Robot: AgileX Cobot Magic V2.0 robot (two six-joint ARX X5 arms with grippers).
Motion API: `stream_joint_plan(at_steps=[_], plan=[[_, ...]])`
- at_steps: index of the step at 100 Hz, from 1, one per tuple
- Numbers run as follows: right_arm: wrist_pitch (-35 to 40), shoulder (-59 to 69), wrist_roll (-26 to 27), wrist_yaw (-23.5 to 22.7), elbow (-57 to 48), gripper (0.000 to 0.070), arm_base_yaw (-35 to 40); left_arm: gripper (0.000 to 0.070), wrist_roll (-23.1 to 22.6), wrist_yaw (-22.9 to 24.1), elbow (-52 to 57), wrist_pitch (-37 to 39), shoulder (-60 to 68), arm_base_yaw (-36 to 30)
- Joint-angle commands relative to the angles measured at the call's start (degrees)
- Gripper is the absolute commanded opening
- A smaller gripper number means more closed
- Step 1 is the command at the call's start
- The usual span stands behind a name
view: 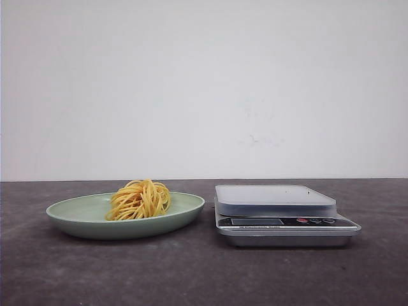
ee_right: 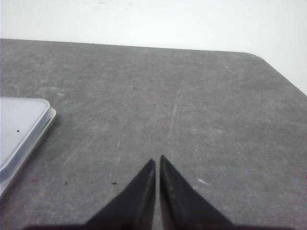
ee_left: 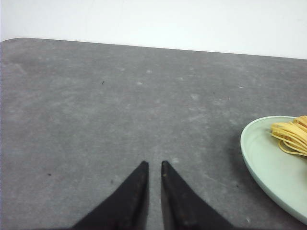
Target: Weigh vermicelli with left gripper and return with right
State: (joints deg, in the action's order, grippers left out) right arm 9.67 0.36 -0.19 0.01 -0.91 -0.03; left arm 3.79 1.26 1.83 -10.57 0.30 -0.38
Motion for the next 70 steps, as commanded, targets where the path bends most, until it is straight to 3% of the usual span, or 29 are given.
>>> stream_joint_plan(at_steps=[1, 15, 25, 70], plan=[[-0.6, -0.1, 0.2, 0.0, 0.2, 0.0007, 0.0, 0.0012, -0.7, -0.1, -1.0, -0.2, -0.1, 0.1], [-0.5, -0.1, 0.2, 0.0, 0.2, 0.0007, 0.0, 0.0012, -0.6, -0.1, -1.0, 0.0, -0.1, 0.1], [0.1, -0.1, 0.9, 0.0, 0.2, 0.0008, 0.0, 0.0012, 0.5, 3.4, -1.0, 1.5, 0.0, 0.1], [0.6, -0.1, 2.8, 0.0, 0.2, 0.0007, -0.1, 0.0011, 0.7, 1.7, -1.0, 0.4, 0.0, 0.1]])
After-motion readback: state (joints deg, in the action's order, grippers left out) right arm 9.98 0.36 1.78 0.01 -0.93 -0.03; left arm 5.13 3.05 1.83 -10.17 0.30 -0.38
